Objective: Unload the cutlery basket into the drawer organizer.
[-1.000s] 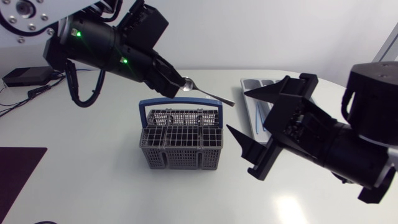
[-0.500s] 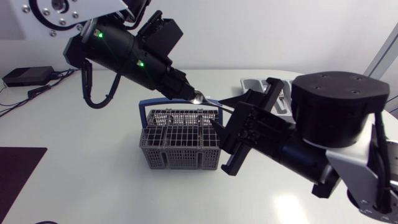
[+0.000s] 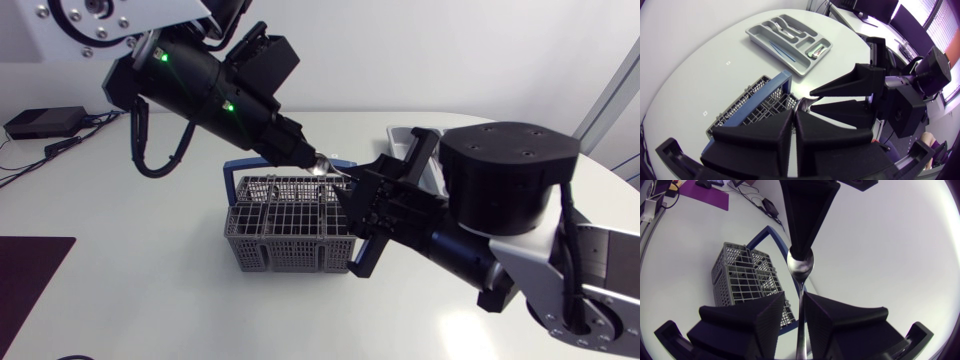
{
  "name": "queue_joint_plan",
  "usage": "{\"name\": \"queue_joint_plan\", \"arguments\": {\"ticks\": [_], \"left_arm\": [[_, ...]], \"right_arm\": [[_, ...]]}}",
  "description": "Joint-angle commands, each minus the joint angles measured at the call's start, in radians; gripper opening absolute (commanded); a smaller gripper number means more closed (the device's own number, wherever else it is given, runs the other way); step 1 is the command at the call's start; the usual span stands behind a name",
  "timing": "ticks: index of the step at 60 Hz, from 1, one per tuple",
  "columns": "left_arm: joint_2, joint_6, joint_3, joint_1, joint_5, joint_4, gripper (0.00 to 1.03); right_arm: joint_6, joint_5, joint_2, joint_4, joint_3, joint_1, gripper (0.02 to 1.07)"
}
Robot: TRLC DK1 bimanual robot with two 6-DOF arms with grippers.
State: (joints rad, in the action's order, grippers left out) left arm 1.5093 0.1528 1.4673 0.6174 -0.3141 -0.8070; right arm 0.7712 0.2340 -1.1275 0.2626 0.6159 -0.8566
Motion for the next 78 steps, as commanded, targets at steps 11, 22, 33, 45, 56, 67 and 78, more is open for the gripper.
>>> {"name": "queue_joint_plan", "arguments": {"ticks": [11,22,33,45,56,67,78], "left_arm": [[0.014,-0.015,0.004,-0.008,-0.011,-0.009,0.07],[0.012,0.001,-0.019,-0.001,-0.011,-0.004,0.07],[0.005,0.004,-0.03,0.005,-0.011,-0.003,0.07],[-0.006,0.002,-0.041,0.008,-0.011,0.003,0.08],[-0.031,-0.004,-0.039,0.01,-0.011,0.023,0.15],[-0.083,-0.038,0.007,-0.036,-0.011,0.06,0.92],[-0.132,-0.006,0.019,-0.128,-0.01,0.1,0.98]], "right_arm": [[0.02,0.024,-0.017,0.013,0.021,-0.012,0.21],[0.02,0.031,-0.017,0.009,0.024,-0.021,0.16],[0.019,0.045,-0.018,0.004,0.033,-0.033,0.12],[0.014,0.044,-0.031,-0.016,0.036,-0.039,0.08],[0.01,0.044,-0.028,-0.031,0.028,-0.044,0.08],[0.005,0.01,0.026,-0.094,0.002,-0.036,0.08],[0.002,-0.159,0.16,-0.249,-0.036,0.12,0.08]]}}
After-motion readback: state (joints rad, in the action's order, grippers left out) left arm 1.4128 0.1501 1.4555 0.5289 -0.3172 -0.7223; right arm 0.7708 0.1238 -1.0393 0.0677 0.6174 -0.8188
